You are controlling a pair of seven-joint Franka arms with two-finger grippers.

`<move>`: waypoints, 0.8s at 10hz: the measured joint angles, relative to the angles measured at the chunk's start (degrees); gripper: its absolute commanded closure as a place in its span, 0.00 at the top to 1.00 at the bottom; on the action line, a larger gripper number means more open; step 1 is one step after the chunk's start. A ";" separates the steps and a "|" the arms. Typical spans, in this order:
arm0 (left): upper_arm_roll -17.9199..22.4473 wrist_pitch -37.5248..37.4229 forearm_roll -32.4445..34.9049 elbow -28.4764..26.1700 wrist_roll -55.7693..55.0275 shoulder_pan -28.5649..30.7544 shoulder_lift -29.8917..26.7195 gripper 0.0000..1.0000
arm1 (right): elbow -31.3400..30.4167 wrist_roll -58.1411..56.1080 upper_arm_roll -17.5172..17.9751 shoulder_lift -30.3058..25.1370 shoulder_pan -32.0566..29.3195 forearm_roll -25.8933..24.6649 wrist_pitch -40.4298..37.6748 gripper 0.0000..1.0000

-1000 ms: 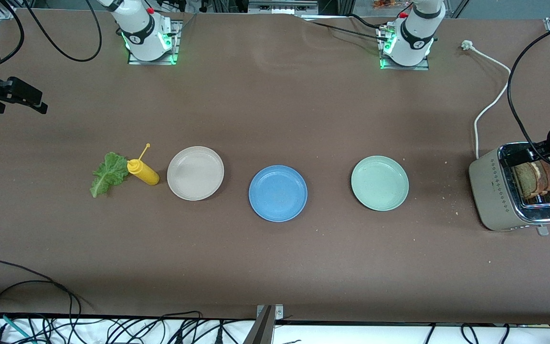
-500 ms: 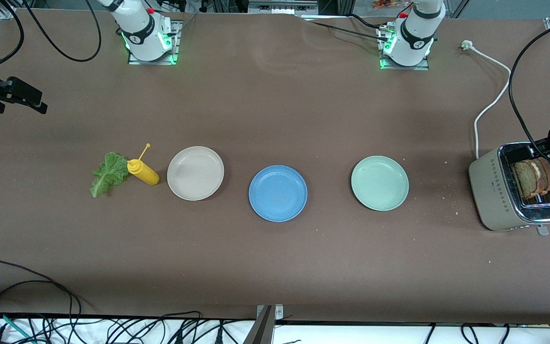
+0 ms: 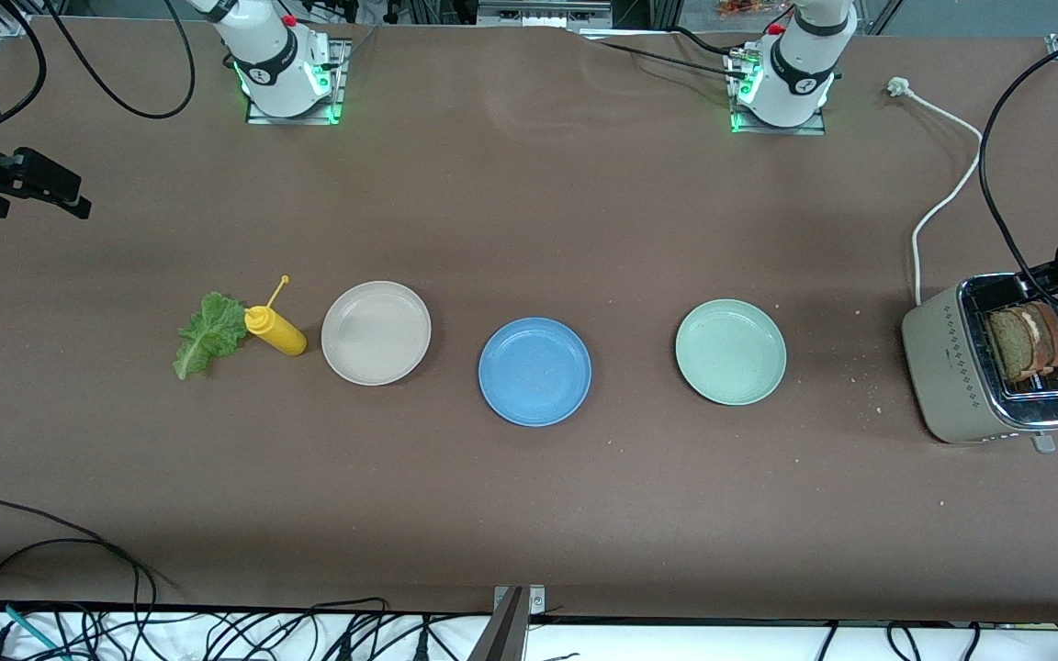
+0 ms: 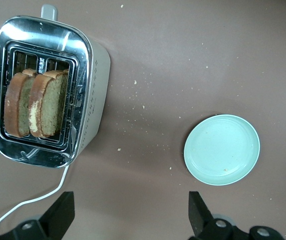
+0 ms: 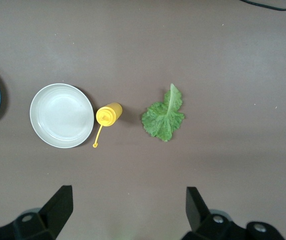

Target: Make sandwich in blue plate with both arms

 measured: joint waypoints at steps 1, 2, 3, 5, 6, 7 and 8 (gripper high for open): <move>0.00 -0.07 0.00 -0.02 0.01 -0.04 0.00 1.00 | 0.00 0.00 0.00 0.00 0.00 0.00 0.01 1.00; 0.22 -0.10 0.00 -0.03 0.01 -0.19 0.00 1.00 | 0.00 0.00 0.00 0.00 0.00 0.00 0.01 1.00; 2.05 -0.10 0.00 -0.04 0.05 -1.63 -0.06 1.00 | 0.00 0.00 0.00 0.00 0.00 0.00 0.03 1.00; 7.55 -0.17 0.00 -0.15 1.33 -6.36 -0.44 1.00 | 0.00 0.00 0.00 0.00 0.00 0.00 0.04 1.00; 9.79 -0.18 -0.02 -0.25 1.66 -8.45 -0.74 1.00 | 0.00 0.00 0.00 0.00 0.00 0.00 0.03 1.00; 11.65 -0.19 -0.02 -0.27 1.88 -10.32 -0.88 1.00 | 0.00 0.00 0.00 0.00 0.00 0.00 0.03 1.00; 13.00 -0.20 -0.28 -0.30 1.94 -11.59 -0.90 1.00 | 0.00 0.00 0.00 0.00 0.00 0.00 0.03 1.00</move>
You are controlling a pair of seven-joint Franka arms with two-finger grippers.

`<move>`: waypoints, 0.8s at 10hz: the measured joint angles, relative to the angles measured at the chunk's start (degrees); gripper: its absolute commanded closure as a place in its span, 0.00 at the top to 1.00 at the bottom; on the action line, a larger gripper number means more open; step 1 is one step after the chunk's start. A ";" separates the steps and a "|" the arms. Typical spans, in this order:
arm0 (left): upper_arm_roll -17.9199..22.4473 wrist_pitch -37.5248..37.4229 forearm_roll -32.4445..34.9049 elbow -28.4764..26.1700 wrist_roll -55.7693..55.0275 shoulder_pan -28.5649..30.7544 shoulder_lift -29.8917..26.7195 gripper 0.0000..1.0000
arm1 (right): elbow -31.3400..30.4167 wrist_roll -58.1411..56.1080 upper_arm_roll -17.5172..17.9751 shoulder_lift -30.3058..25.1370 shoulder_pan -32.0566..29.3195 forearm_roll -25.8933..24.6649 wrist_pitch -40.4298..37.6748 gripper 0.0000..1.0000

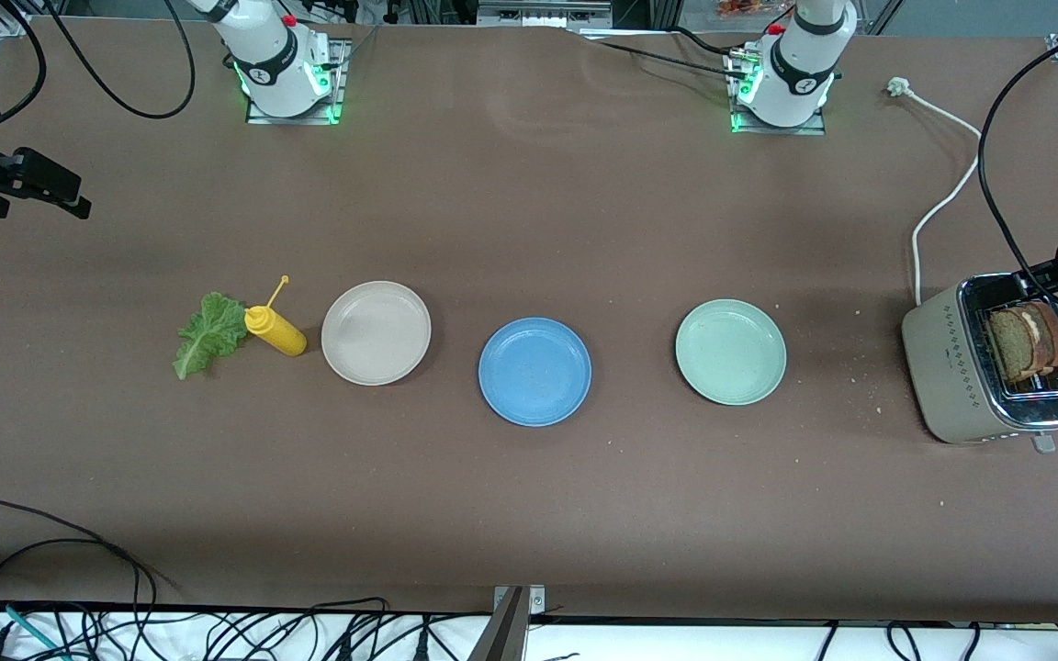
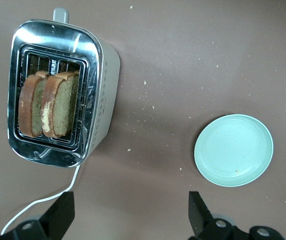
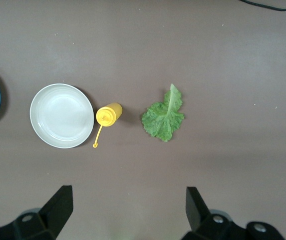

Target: Make sandwich in blue plate with both arms

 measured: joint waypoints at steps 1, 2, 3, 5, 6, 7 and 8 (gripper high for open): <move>1.87 0.00 -1.44 -0.01 0.19 -1.33 -0.01 1.00 | 0.00 0.00 0.00 0.00 0.00 0.00 0.00 1.00; 4.35 0.00 -2.62 -0.02 0.59 -3.09 -0.03 1.00 | 0.00 0.00 0.00 0.00 0.00 0.00 0.00 1.00; 6.20 0.00 -3.60 -0.02 0.76 -4.45 -0.11 1.00 | 0.00 0.00 0.02 0.00 0.00 0.00 0.00 1.00; 7.22 -0.02 -3.82 -0.12 1.75 -5.15 -0.43 1.00 | 0.00 0.00 0.11 0.00 0.00 0.00 0.00 1.00; 7.60 -0.03 -3.82 -0.16 1.95 -5.49 -0.51 1.00 | 0.00 0.00 0.13 0.00 0.00 0.00 0.00 1.00; 9.10 -0.03 -3.83 -0.21 2.03 -6.82 -0.53 1.00 | 0.00 0.00 0.14 0.00 0.00 0.00 0.00 1.00; 11.02 -0.03 -4.59 -0.24 2.11 -8.44 -0.54 1.00 | 0.00 0.00 0.14 0.00 0.00 0.00 0.00 1.00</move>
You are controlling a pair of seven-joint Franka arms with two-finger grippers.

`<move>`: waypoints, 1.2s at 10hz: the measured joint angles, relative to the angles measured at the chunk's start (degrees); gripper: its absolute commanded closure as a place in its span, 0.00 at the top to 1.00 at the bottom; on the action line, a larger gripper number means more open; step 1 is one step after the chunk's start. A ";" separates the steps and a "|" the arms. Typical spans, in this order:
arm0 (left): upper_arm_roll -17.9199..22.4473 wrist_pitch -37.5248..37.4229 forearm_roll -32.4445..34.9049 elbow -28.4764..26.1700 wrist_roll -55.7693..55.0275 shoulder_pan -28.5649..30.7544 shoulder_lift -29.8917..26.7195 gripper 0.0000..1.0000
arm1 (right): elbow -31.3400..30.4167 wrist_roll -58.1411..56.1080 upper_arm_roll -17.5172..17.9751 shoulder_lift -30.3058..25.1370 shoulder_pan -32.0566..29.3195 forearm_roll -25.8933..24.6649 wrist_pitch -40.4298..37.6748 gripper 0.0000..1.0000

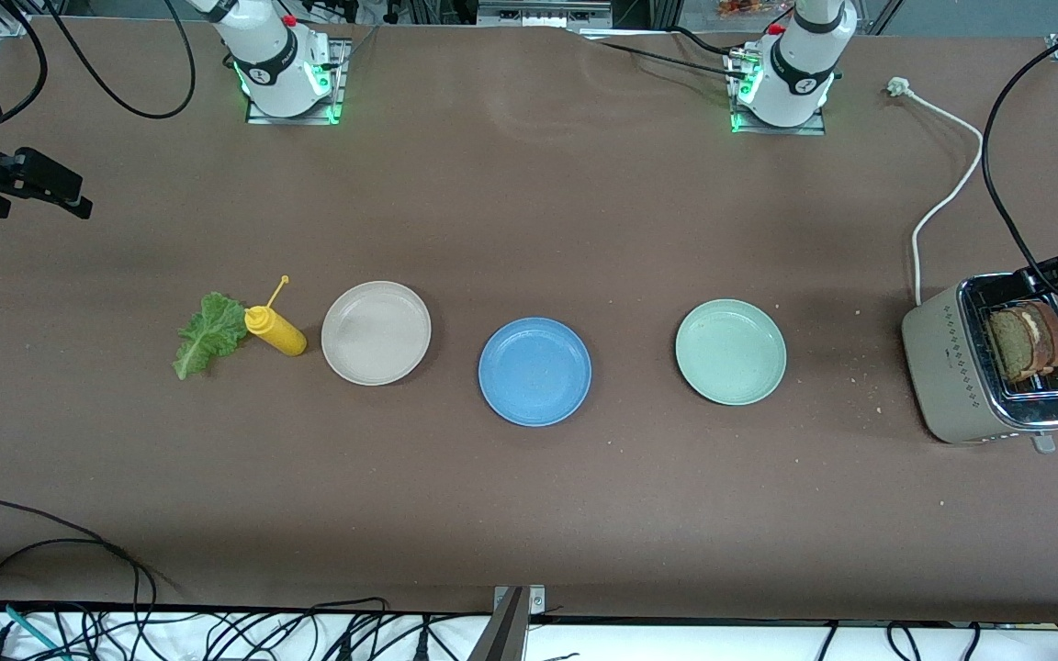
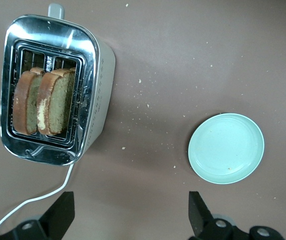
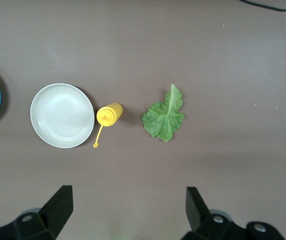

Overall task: Make sandwich in blue plate with both arms
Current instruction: 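Lower the left gripper into the toaster over a bread slice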

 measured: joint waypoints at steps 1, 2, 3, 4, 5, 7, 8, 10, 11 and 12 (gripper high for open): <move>1.07 0.00 -0.80 -0.01 0.12 -0.83 -0.01 1.00 | 0.00 0.00 0.00 0.00 0.00 0.00 0.00 1.00; 1.42 0.00 -0.96 -0.01 0.18 -1.04 -0.03 1.00 | 0.00 0.00 0.01 0.00 0.00 0.00 0.00 1.00; 1.56 0.00 -0.97 -0.01 0.20 -1.04 -0.04 1.00 | 0.00 0.00 0.01 0.00 0.00 0.00 0.01 1.00; 1.67 0.00 -0.97 -0.02 0.21 -1.04 -0.05 1.00 | 0.00 0.00 0.01 0.00 0.00 0.00 0.01 1.00; 1.71 0.00 -0.97 -0.02 0.22 -1.04 -0.07 1.00 | 0.00 0.00 0.01 0.00 0.00 0.00 0.01 1.00; 1.71 -0.01 -0.97 -0.05 0.24 -1.04 -0.10 1.00 | 0.00 0.00 0.01 0.00 0.00 -0.01 0.04 1.00; 1.71 -0.50 -0.97 -0.05 0.24 -1.04 -0.21 1.00 | 0.00 0.00 0.01 0.00 0.00 -0.01 0.07 1.00; 1.70 -1.24 -0.97 -0.11 0.28 -1.05 -0.56 1.00 | 0.00 0.00 0.01 0.00 0.00 -0.01 0.07 1.00; 1.68 -1.64 -0.97 -0.12 0.30 -1.06 -0.68 1.00 | 0.00 0.00 0.01 0.00 0.00 -0.01 0.07 1.00; 1.67 -1.77 -0.97 -0.13 0.32 -1.07 -0.72 1.00 | 0.00 0.00 0.02 0.00 0.00 -0.01 0.07 1.00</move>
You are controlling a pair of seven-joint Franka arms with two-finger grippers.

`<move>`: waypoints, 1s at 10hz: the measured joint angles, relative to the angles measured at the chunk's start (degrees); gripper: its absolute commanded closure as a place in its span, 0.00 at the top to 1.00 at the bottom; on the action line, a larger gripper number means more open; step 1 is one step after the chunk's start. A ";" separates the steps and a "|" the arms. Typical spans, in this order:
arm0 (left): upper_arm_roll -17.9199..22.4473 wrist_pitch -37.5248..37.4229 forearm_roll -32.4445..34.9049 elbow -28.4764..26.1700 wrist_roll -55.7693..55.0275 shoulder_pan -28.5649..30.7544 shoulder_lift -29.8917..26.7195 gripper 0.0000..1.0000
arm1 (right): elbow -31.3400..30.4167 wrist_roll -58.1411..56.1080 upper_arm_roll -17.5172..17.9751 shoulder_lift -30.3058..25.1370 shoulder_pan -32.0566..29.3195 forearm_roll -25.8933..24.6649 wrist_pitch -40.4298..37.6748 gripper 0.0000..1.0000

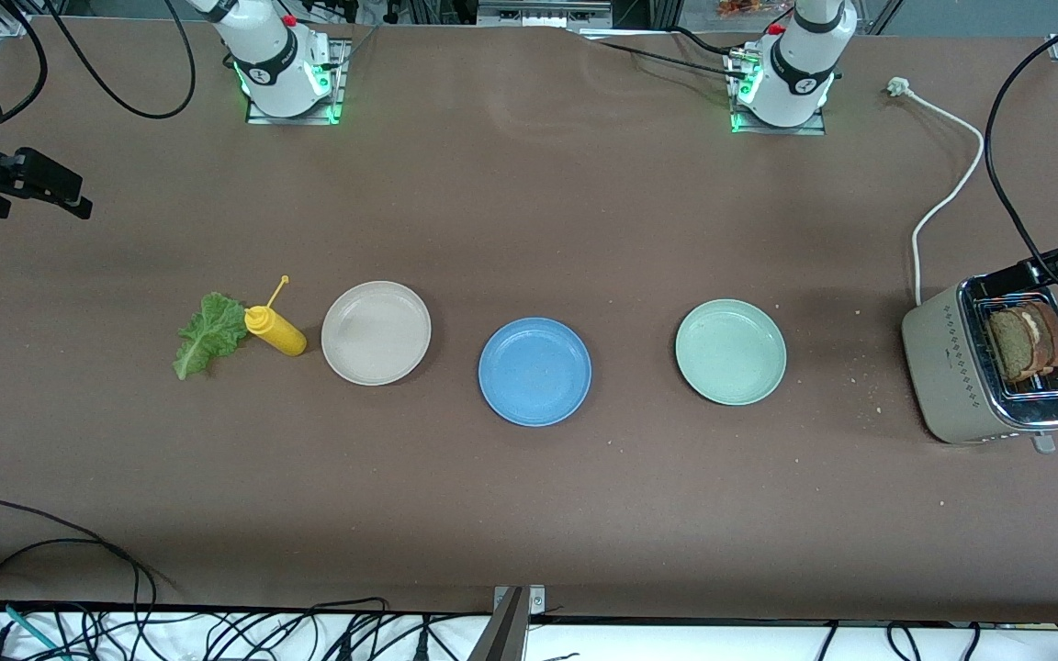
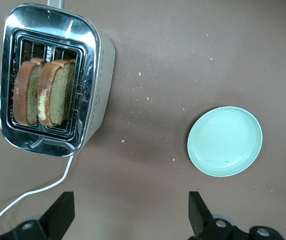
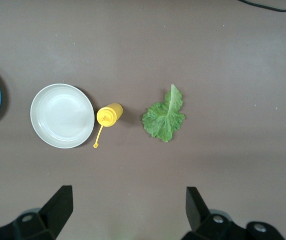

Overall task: Make sandwich in blue plate with both arms
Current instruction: 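Lower the left gripper into the toaster over a bread slice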

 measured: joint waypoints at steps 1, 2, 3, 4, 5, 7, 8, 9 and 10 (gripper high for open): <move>0.00 -0.03 0.00 -0.01 0.04 -0.02 0.00 1.00 | 0.00 0.00 0.00 0.00 0.00 0.00 0.00 1.00; -0.04 -0.04 0.00 -0.03 0.22 -0.06 0.00 1.00 | 0.00 0.00 0.01 0.00 0.00 0.00 0.00 1.00; -0.07 -0.04 0.00 -0.04 0.34 -0.09 0.00 1.00 | 0.00 0.00 0.02 0.00 0.00 0.00 0.00 1.00; -0.07 -0.09 0.00 -0.04 0.39 -0.10 0.00 1.00 | 0.00 0.00 0.02 0.00 0.00 0.00 0.00 1.00; -0.07 -0.15 0.00 -0.04 0.48 -0.11 0.00 1.00 | 0.00 0.00 0.02 0.00 0.00 0.00 0.00 1.00; -0.07 -0.55 0.00 -0.08 0.62 -0.10 0.00 1.00 | 0.00 0.00 0.02 0.00 0.00 0.00 0.00 1.00; -0.07 -0.69 0.00 -0.12 1.18 -0.10 0.00 1.00 | 0.00 0.00 0.04 0.00 0.01 0.00 0.00 1.00; -0.07 -0.74 0.00 -0.15 1.47 -0.10 0.00 1.00 | 0.00 0.00 0.15 0.00 0.02 0.00 0.00 1.00; -0.07 -0.78 0.00 -0.17 1.56 -0.09 0.00 1.00 | 0.00 0.00 0.36 0.00 0.03 0.00 0.00 1.00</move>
